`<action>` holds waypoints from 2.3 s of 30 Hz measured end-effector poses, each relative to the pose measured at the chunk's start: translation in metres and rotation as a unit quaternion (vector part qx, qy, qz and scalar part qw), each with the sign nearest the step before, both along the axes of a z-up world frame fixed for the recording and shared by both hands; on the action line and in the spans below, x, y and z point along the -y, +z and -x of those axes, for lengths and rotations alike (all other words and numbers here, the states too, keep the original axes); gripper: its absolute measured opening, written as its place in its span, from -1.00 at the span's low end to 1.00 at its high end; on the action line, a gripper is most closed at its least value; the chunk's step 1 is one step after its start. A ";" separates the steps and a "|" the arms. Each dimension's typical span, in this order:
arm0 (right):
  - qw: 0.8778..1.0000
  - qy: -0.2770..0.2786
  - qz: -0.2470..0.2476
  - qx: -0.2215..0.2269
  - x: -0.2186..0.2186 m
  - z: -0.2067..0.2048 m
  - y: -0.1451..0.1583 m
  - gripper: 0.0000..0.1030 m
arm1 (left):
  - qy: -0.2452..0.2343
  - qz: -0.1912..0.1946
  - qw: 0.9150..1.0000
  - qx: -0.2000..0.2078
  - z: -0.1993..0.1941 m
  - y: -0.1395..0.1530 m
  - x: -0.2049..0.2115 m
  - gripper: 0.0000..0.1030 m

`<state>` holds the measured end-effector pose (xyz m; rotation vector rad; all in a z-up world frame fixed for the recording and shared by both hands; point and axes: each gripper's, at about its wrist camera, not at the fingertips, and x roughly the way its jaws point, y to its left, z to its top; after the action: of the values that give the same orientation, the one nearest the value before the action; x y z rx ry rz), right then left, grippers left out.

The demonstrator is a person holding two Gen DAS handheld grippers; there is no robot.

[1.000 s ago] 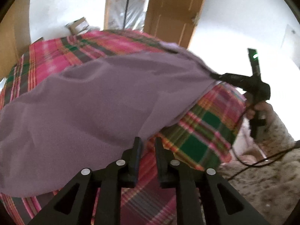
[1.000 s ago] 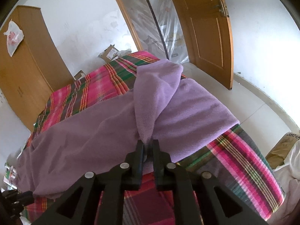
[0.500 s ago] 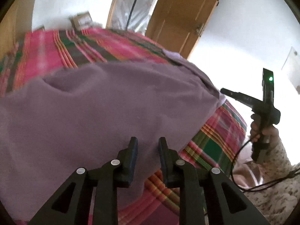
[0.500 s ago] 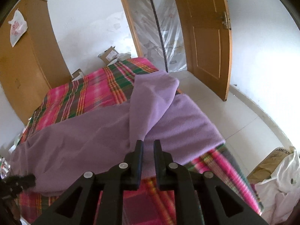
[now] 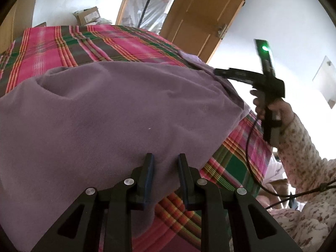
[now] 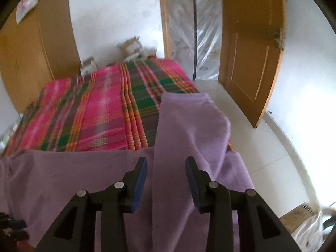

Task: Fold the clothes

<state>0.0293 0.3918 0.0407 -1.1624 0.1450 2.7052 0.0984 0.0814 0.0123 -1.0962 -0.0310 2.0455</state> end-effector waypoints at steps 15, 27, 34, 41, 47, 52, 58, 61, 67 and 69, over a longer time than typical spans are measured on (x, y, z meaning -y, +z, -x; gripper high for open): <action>0.992 0.003 -0.049 0.115 -0.006 0.087 -0.016 -0.62 | 0.007 -0.017 1.000 0.015 0.003 -0.002 0.003 -0.54; 0.998 -0.043 -0.024 0.041 -0.044 0.053 0.015 -0.95 | 0.015 -0.008 1.000 0.010 0.001 0.000 0.000 -0.54; 0.995 -0.093 0.028 0.001 -0.082 0.010 0.016 -0.95 | 0.021 -0.005 1.000 0.010 0.001 0.000 -0.001 -0.54; 0.985 -0.145 0.080 -0.037 -0.122 -0.033 0.013 -0.95 | 0.028 -0.002 1.000 0.010 0.002 -0.001 -0.002 -0.54; 0.978 -0.184 0.090 -0.043 -0.141 -0.054 0.005 -0.95 | 0.022 0.020 1.000 -0.003 -0.003 0.001 -0.008 -0.54; 0.971 -0.201 0.112 -0.058 -0.152 -0.069 0.002 -0.96 | 0.025 0.024 0.999 -0.002 -0.005 0.002 -0.008 -0.54; 0.963 -0.217 0.146 -0.057 -0.160 -0.087 -0.015 -0.96 | 0.027 0.029 0.999 -0.004 -0.008 0.002 -0.009 -0.54; 0.959 -0.226 0.163 -0.048 -0.164 -0.091 -0.026 -0.96 | 0.026 0.030 0.999 -0.004 -0.011 0.002 -0.009 -0.54; 0.953 -0.245 0.170 -0.061 -0.167 -0.102 -0.030 -0.96 | 0.024 0.032 0.999 -0.004 -0.014 0.002 -0.007 -0.54; 0.951 -0.248 0.168 -0.071 -0.165 -0.108 -0.026 -0.96 | 0.024 0.032 0.999 -0.005 -0.015 0.002 -0.007 -0.54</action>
<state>0.1376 0.5568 0.0144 -0.8531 0.8296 2.3552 0.1130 0.0884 0.0144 -1.1346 0.0123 2.1069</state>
